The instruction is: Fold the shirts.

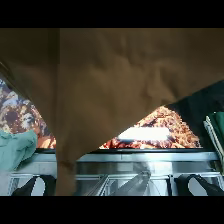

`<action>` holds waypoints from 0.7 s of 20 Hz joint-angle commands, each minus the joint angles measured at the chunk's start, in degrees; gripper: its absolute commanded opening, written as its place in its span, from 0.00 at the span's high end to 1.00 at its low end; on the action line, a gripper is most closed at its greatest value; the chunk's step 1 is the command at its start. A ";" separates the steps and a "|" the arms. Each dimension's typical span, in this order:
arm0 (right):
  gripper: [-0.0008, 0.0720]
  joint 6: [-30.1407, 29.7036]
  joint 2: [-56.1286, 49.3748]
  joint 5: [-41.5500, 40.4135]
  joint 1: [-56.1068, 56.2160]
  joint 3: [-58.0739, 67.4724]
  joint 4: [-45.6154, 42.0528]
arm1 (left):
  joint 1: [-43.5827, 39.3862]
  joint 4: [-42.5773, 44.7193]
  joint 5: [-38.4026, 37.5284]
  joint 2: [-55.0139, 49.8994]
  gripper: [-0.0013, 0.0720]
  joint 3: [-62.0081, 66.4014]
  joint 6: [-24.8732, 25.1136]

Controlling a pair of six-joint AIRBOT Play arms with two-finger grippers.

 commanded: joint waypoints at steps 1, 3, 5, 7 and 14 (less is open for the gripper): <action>0.97 1.97 -7.02 6.69 2.29 -4.57 5.68 | -6.95 0.87 -1.62 -5.79 0.96 -3.78 3.13; 0.97 0.74 -10.73 6.78 6.54 -5.92 6.82 | -11.34 0.87 -1.66 -10.58 0.96 -2.40 3.41; 0.97 0.74 -13.99 4.46 10.97 -6.34 6.82 | -14.27 0.81 -1.33 -15.28 0.96 -0.20 3.30; 0.97 0.79 -15.50 2.89 12.79 -6.32 6.82 | -15.17 0.83 -2.84 -19.08 0.96 3.76 2.45; 0.97 -1.46 -3.52 9.66 11.67 -6.32 5.35 | -6.27 0.98 -9.73 -5.79 0.96 7.91 3.76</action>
